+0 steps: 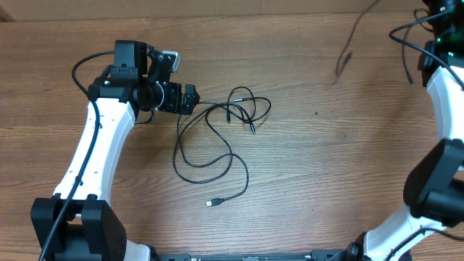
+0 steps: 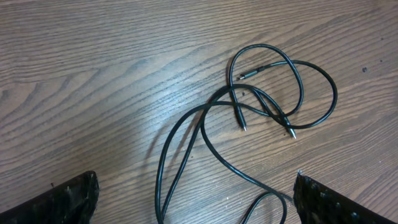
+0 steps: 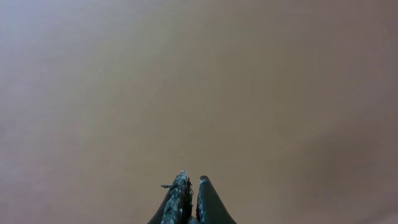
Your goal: Untangle cables
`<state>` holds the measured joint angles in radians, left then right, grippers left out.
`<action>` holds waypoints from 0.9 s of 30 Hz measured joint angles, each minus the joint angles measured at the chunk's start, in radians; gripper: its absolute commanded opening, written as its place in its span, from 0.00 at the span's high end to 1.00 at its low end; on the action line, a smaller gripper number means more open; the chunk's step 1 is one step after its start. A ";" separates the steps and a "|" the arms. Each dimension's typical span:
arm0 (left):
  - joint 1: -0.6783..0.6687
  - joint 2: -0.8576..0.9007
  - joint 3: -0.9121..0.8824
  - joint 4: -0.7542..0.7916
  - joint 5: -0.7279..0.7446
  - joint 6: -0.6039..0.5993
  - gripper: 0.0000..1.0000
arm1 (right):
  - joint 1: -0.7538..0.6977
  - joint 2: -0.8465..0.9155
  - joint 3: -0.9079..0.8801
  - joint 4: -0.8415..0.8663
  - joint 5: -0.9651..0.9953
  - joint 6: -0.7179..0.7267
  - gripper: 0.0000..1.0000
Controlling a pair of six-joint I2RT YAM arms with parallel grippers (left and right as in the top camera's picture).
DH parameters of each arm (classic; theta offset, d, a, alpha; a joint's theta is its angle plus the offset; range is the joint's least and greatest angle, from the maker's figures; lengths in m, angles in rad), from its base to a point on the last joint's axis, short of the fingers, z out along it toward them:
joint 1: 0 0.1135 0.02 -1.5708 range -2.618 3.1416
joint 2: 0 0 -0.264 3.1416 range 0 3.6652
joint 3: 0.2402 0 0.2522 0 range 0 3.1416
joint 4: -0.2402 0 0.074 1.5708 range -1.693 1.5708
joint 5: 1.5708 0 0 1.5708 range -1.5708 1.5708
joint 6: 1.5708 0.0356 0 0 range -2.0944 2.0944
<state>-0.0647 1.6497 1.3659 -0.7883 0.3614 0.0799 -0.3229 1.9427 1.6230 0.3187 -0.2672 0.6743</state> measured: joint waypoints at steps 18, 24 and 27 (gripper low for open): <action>0.000 0.000 0.000 0.000 0.000 0.000 0.00 | -0.294 0.161 0.000 -0.023 0.043 0.011 0.13; 0.000 0.000 0.000 0.000 0.000 0.000 0.00 | -0.372 0.161 0.000 -0.084 0.037 0.017 0.00; 0.000 0.000 0.000 0.000 0.000 0.000 0.00 | -0.382 0.161 0.000 -0.108 -0.037 0.018 0.00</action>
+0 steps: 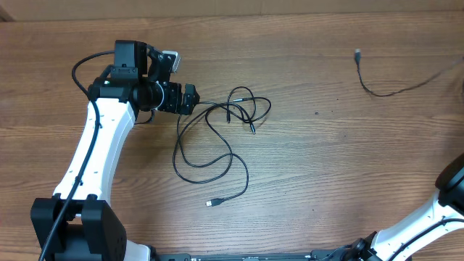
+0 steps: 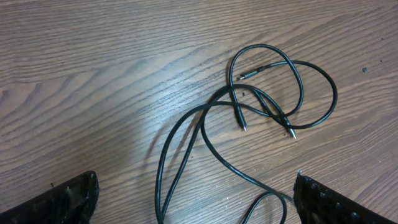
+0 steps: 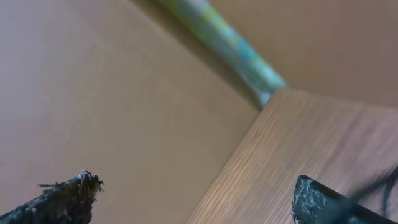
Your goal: Untangle cables
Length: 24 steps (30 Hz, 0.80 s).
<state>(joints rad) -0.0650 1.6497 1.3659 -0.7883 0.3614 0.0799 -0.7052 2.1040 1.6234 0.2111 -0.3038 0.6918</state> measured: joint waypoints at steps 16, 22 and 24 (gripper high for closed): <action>0.000 0.000 0.000 0.000 0.000 0.000 0.00 | 0.000 0.000 0.011 -0.623 -0.172 0.000 0.00; 0.000 0.000 0.000 0.000 0.000 0.000 0.00 | 0.000 0.001 0.011 -0.685 -0.156 -0.004 0.00; 0.000 0.000 0.000 0.000 0.000 0.000 0.00 | 0.000 0.001 0.011 -0.686 -0.177 -0.005 0.00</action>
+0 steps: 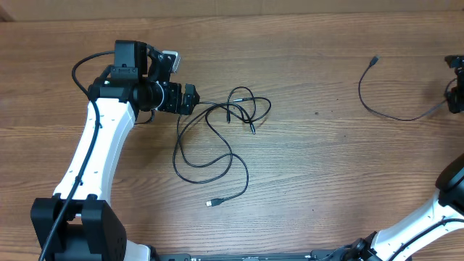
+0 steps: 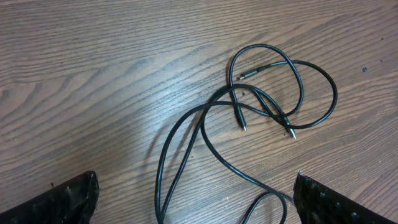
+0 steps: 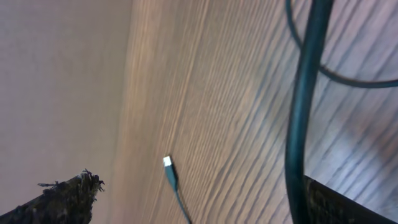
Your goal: Untangle cables
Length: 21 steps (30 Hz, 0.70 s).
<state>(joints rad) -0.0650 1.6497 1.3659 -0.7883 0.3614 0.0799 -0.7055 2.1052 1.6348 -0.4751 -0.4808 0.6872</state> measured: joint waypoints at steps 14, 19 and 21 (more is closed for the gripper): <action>0.000 0.000 0.000 0.000 0.000 0.000 0.00 | 0.000 -0.077 0.000 -0.181 0.174 -0.082 0.00; 0.000 0.000 0.000 0.000 0.000 0.000 0.01 | 0.000 -0.195 0.000 -0.213 0.291 -0.187 0.00; 0.000 0.000 0.000 0.000 0.000 0.000 0.00 | 0.000 -0.233 0.001 -0.238 0.321 -0.224 0.00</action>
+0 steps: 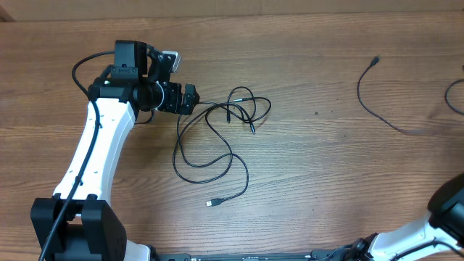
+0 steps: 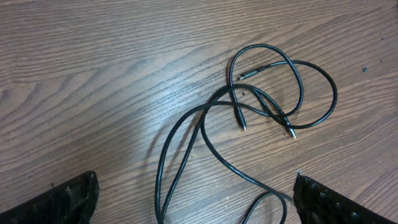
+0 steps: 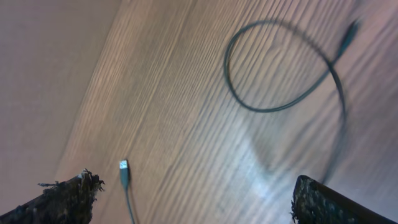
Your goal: Untangle cables
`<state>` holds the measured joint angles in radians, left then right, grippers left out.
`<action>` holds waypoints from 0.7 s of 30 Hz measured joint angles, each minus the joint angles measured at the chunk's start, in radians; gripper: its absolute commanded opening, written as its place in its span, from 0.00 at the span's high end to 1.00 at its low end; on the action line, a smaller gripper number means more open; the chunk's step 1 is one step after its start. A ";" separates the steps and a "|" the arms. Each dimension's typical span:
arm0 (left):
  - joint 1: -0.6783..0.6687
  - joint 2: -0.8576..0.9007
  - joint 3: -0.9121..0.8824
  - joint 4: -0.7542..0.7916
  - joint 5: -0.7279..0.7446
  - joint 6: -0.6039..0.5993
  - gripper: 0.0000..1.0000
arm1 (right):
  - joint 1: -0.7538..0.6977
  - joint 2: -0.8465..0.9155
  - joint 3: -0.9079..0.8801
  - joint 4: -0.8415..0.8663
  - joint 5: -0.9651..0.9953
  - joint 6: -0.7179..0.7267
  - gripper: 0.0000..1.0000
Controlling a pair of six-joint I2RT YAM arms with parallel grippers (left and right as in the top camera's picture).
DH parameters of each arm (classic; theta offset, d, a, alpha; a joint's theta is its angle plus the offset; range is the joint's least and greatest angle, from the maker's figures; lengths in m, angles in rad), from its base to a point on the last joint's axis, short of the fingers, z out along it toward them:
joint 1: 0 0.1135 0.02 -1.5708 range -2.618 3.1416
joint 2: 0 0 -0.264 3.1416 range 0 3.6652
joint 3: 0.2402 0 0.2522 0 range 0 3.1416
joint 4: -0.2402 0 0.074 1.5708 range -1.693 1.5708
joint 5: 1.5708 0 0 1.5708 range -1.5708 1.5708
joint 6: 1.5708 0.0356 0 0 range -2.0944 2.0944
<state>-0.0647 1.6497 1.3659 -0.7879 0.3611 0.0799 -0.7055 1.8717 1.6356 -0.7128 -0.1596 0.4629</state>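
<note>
A tangle of black cables (image 1: 225, 123) lies mid-table, with a small loop and two thin plugs (image 2: 267, 127) at its far end and a USB plug (image 1: 212, 204) at its near end. My left gripper (image 2: 196, 202) hovers open at the tangle's left side, strands running between its fingers (image 2: 71, 199) without touching them. A separate black cable (image 1: 377, 101) lies at the far right, its plug (image 3: 124, 167) and loop (image 3: 280, 68) visible in the right wrist view. My right gripper (image 3: 196, 202) is open and empty above it, outside the overhead view.
The wooden table (image 1: 326, 188) has its far edge (image 3: 93, 81) close to the separated cable. The left arm (image 1: 94, 152) reaches in from the front left. Part of the right arm (image 1: 449, 210) shows at the front right corner.
My right gripper has left the overhead view's right edge. The cable that ran close past its camera now lies flat on the table in a loop. The left gripper and tangle are unchanged.
My right gripper was shut, high at the far right corner, with one cable trailing from there. Then it was open and the cable lay along the table's far right. That cable settled apart from the tangle, while the left gripper stayed open over the tangle throughout.
</note>
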 measured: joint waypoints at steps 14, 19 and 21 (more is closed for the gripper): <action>0.000 0.000 0.000 0.000 0.000 0.000 0.00 | 0.020 -0.044 0.001 -0.260 0.061 -0.304 0.00; 0.000 0.000 0.000 0.000 0.000 0.000 0.00 | 0.034 -0.044 -0.002 -0.329 0.067 -0.360 0.00; 0.000 0.000 0.000 0.000 0.000 0.000 0.00 | 0.035 -0.044 -0.019 -0.330 0.070 -0.370 0.00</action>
<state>-0.0647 1.6497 1.3659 -0.7883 0.3614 0.0799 -0.6708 1.8278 1.6169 -1.0424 -0.0898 0.0933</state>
